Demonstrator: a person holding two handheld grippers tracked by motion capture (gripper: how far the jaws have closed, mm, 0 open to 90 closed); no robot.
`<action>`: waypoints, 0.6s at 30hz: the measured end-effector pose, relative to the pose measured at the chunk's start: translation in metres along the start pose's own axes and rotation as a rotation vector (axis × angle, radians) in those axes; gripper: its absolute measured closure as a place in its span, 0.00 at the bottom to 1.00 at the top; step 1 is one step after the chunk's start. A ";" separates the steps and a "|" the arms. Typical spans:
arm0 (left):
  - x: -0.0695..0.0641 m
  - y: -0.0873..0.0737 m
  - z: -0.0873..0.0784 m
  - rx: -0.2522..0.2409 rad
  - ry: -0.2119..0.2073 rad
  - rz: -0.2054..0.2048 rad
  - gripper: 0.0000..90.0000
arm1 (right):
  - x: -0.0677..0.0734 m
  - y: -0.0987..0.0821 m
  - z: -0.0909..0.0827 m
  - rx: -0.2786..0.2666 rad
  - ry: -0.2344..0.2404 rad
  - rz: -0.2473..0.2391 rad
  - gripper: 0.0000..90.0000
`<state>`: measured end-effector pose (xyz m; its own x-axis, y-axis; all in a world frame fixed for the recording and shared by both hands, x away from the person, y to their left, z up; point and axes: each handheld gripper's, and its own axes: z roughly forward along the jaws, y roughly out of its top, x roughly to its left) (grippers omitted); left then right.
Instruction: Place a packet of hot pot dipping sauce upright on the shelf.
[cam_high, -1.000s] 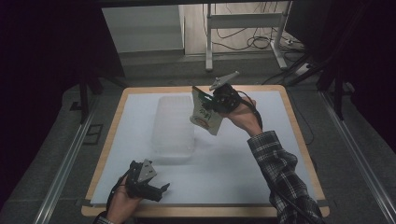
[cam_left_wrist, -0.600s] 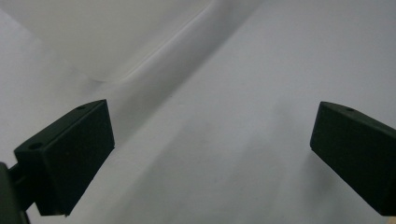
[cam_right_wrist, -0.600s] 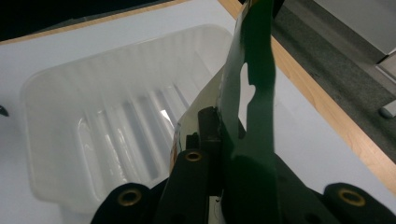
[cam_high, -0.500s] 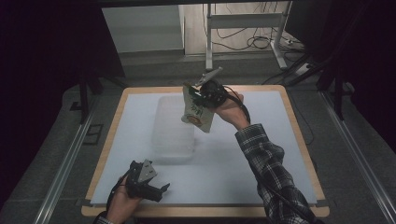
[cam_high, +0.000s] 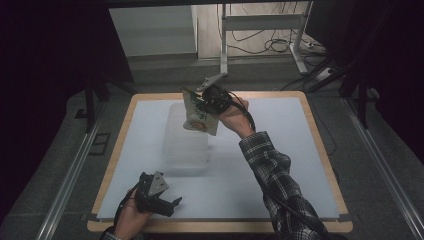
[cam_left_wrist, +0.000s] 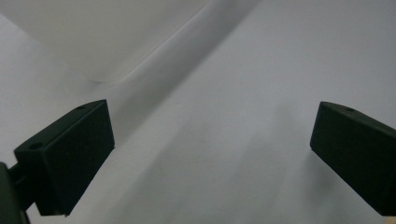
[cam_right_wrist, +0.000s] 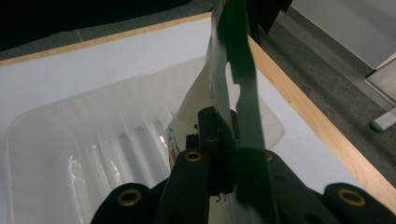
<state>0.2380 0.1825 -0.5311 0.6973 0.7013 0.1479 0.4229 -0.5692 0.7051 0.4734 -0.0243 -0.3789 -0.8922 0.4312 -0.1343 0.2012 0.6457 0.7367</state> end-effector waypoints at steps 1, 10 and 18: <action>0.000 0.000 0.000 0.000 0.000 0.000 0.00 | 0.003 0.002 0.003 -0.004 0.000 -0.006 1.00; -0.001 0.000 0.001 0.006 -0.001 0.009 0.00 | 0.010 0.009 0.015 -0.010 0.011 -0.014 0.99; -0.001 0.000 0.000 0.003 -0.002 0.007 0.00 | 0.018 0.009 0.030 -0.010 0.040 -0.016 1.00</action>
<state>0.2376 0.1818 -0.5312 0.7013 0.6965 0.1516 0.4199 -0.5755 0.7018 0.4710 0.0086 -0.3945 -0.9108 0.3950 -0.1199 0.1828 0.6462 0.7409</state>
